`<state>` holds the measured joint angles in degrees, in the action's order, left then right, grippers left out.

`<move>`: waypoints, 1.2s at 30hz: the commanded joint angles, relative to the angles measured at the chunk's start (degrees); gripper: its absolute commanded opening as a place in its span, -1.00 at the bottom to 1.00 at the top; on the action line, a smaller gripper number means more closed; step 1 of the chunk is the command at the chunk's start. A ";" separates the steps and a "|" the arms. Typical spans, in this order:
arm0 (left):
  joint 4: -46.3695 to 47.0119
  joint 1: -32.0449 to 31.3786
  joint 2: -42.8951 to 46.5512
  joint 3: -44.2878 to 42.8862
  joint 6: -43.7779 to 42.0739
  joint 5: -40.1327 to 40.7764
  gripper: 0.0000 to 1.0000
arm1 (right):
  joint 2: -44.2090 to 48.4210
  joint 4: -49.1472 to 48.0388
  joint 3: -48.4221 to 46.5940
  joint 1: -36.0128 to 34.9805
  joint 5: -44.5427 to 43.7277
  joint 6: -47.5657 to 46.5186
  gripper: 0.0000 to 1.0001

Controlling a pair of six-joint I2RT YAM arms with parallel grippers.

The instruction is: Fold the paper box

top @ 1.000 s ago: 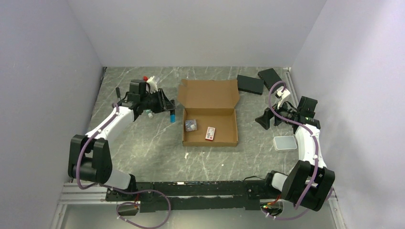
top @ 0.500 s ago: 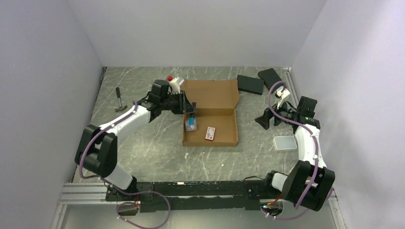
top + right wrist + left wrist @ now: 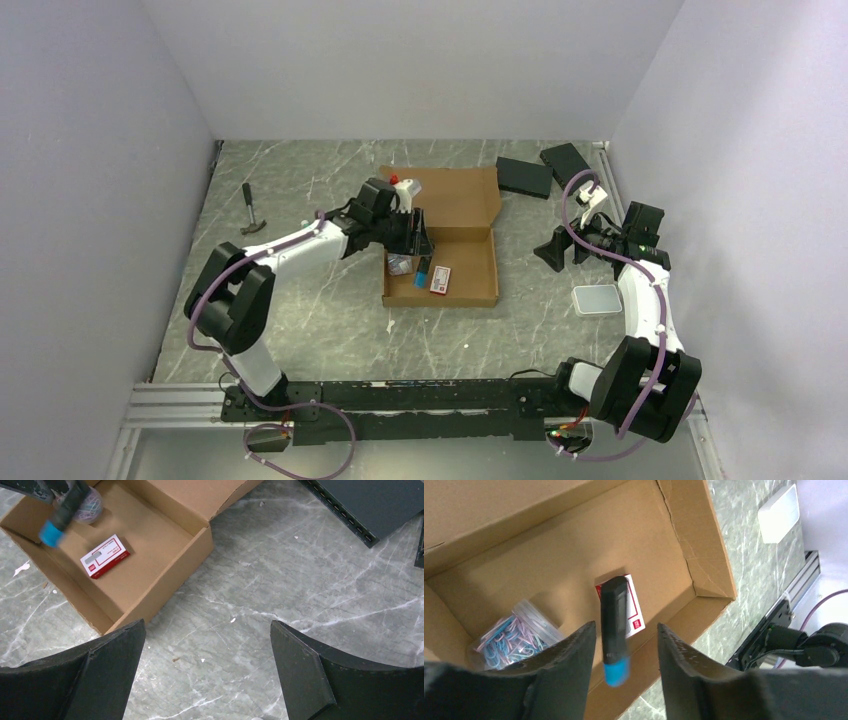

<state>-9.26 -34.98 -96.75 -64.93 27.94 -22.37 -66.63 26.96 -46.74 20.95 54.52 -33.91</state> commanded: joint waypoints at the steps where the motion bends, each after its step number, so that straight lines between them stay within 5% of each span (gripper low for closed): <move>1: 0.41 -0.06 2.04 -1.04 -1.35 2.13 0.16 | 0.89 -0.70 -0.82 -0.10 1.91 -0.98 0.99; 8: -0.02 -0.05 8.90 2.04 -4.20 5.91 0.42 | 0.97 -0.60 -0.81 -0.09 2.16 -0.98 0.99; 17: -1.50 3.44 19.29 9.57 -3.96 22.14 0.99 | 1.02 -0.51 -0.89 -0.14 2.44 -1.24 0.99; 26: -8.59 26.81 16.37 9.12 6.46 16.28 0.99 | 1.19 -0.32 -0.90 -0.18 2.61 -1.33 0.99; 31: -26.10 29.78 0.73 -4.60 8.29 23.19 0.86 | 1.15 -0.31 -0.92 -0.21 2.56 -1.40 0.99; 33: -32.79 29.88 -6.32 -11.19 7.94 25.32 0.48 | 1.11 -0.25 -0.98 -0.27 2.55 -1.42 0.99; 36: -37.97 29.88 -13.14 -16.64 8.21 26.75 0.40 | 1.09 -0.24 -0.98 -0.29 2.47 -1.43 0.99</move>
<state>-34.17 -5.21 -103.88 -75.57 34.85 0.45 -66.63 26.98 -46.74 20.91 54.59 -33.95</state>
